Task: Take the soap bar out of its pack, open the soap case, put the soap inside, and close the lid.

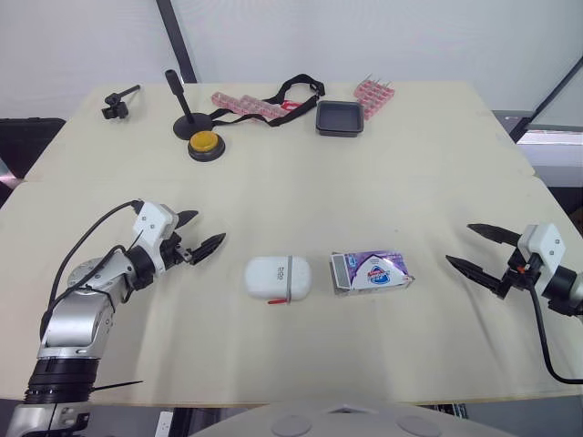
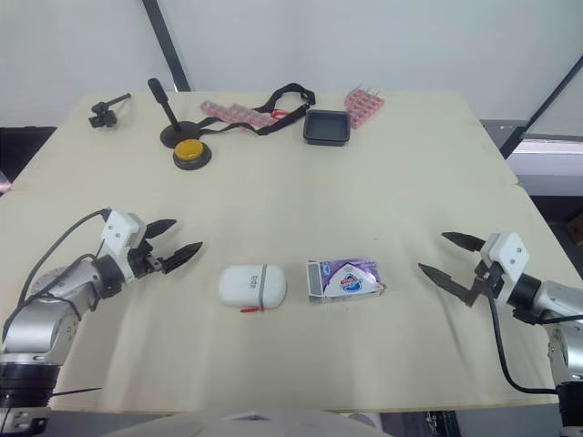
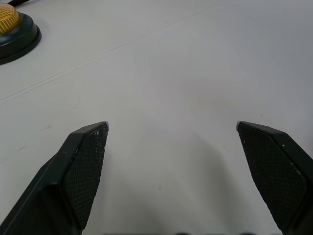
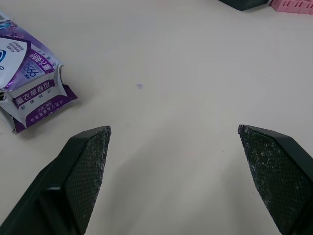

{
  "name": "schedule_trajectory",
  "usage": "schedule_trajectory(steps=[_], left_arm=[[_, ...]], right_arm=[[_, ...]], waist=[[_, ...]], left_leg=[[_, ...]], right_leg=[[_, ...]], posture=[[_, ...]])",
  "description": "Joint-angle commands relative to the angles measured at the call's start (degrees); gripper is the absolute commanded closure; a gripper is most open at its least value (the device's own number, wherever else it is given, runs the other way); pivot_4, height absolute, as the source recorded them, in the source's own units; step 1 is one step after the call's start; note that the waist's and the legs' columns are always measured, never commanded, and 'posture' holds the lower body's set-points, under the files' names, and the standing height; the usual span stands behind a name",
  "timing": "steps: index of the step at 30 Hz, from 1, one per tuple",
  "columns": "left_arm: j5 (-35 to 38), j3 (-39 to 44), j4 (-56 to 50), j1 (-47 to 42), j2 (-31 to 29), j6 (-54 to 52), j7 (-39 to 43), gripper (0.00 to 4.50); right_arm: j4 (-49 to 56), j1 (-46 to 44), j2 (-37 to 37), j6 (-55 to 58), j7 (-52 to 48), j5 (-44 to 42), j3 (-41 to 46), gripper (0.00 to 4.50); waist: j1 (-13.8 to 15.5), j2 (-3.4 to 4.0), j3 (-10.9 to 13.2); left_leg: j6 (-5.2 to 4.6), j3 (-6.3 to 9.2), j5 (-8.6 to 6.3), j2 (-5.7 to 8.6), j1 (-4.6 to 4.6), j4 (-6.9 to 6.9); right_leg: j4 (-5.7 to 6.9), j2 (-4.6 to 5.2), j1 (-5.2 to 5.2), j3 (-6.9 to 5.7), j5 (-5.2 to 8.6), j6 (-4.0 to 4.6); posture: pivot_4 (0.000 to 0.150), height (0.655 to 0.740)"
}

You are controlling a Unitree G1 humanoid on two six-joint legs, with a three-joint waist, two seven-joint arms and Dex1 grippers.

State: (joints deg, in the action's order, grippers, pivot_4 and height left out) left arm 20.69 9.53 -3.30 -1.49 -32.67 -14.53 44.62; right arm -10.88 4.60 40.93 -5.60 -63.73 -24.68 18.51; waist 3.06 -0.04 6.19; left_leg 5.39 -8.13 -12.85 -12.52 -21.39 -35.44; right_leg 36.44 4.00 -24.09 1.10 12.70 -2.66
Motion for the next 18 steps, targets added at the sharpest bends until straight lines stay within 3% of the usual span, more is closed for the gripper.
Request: schedule_trajectory(steps=[1, 18], left_arm=[[-0.09, 0.13, -0.99, -0.74, -0.87, 0.58, 0.42, 0.03], [0.63, 0.52, 0.05, -2.09, 0.3, 0.29, 0.41, 0.03]], right_arm=[[-1.17, -0.82, 1.27, -1.47, -0.99, -0.51, 1.71, 0.0], [-1.97, -1.16, 1.74, -0.88, -0.1, -0.57, 2.5, 0.0]], waist=[[0.0, 0.0, 0.0], [0.07, 0.0, 0.0]], left_leg=[[0.0, 0.0, 0.0, 0.0, 0.0, 0.0], [-0.07, -0.01, 0.0, 0.0, -0.01, -0.04]], right_leg=[[0.0, 0.0, 0.0, 0.0, 0.0, 0.0], [0.02, 0.01, -0.01, 0.0, 0.0, 0.0]], posture=[[0.15, 0.7291], [0.15, 0.7291]])
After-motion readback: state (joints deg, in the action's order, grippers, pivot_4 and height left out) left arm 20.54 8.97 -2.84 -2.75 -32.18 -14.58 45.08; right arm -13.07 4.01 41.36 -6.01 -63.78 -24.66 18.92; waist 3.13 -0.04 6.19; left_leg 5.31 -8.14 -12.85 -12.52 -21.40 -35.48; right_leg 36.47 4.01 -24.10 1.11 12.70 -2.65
